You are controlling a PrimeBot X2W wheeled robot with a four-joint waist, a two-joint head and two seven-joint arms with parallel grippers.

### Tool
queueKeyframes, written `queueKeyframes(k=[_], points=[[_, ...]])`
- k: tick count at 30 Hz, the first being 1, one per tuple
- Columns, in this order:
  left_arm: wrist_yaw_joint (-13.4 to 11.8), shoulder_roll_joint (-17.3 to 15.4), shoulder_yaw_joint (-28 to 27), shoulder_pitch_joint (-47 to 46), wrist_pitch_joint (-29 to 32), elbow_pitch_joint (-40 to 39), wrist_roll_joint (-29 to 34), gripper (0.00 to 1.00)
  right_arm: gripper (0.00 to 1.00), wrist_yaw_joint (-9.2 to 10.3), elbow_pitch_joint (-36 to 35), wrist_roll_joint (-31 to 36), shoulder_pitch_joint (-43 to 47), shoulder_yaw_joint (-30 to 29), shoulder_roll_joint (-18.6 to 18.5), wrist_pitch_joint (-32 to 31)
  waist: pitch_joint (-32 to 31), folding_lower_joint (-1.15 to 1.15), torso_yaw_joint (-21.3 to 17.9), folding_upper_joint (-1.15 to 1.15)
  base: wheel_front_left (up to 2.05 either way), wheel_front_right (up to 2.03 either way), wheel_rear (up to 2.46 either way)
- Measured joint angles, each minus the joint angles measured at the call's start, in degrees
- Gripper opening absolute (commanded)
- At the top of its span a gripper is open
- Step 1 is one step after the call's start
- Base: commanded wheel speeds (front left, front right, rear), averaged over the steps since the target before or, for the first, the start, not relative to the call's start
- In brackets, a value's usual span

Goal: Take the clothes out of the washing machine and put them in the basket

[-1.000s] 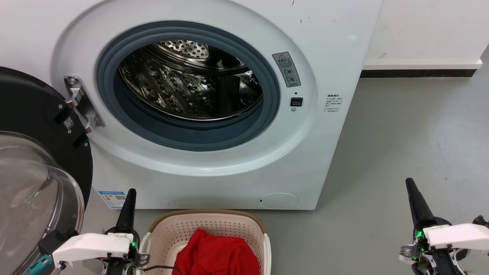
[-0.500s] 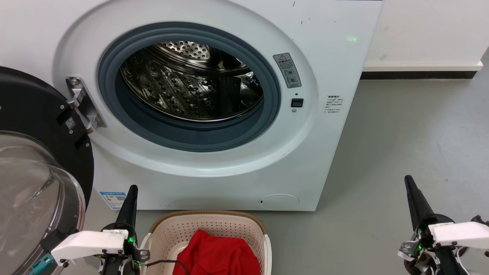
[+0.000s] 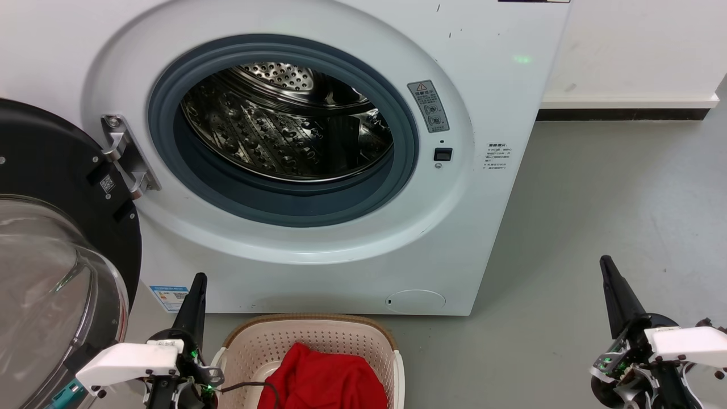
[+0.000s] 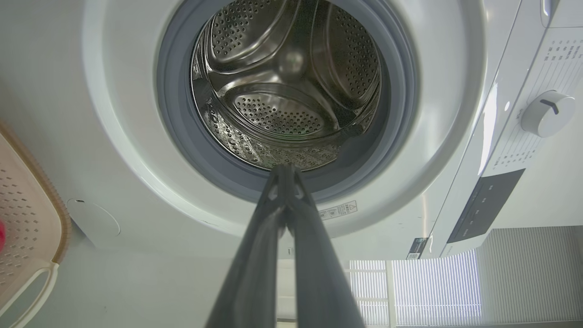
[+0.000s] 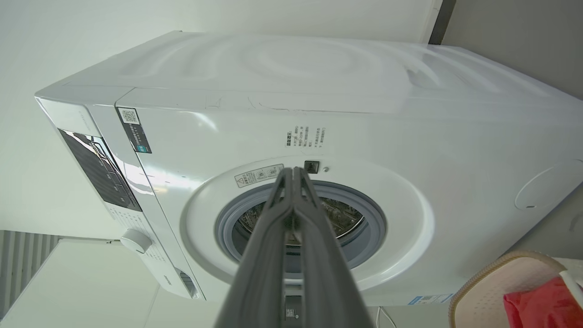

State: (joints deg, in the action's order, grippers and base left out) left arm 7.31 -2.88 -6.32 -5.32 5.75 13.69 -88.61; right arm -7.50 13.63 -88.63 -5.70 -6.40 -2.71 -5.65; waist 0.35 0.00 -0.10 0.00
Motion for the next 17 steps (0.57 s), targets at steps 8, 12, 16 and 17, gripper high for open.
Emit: queueKeyframes(k=[8, 12, 16, 17], points=[[0.1, 0.0, -0.1, -0.7, 0.7, 0.4, -3.3, 0.00, 0.00, 0.00, 0.3, -3.3, -0.2, -0.1, 0.0, -0.8, -0.2, 0.00, 0.1, 0.00, 0.00, 0.00, 0.00], [0.1, 0.0, -0.1, -0.8, 0.8, 0.4, -3.7, 0.00, 0.00, 0.00, 0.4, -3.7, -0.2, -0.1, 0.0, -0.9, -0.2, 0.00, 0.1, 0.00, 0.00, 0.00, 0.00], [0.1, 0.0, -0.1, -0.8, 0.8, 0.4, -3.7, 0.00, 0.00, 0.00, 0.4, -3.7, -0.2, -0.1, 0.0, -0.9, -0.2, 0.00, 0.1, 0.00, 0.00, 0.00, 0.00], [0.1, 0.0, -0.1, -0.8, 0.8, 0.4, -3.7, 0.00, 0.00, 0.00, 0.4, -3.7, -0.2, -0.1, 0.0, -0.9, -0.2, 0.00, 0.1, 0.00, 0.00, 0.00, 0.00]])
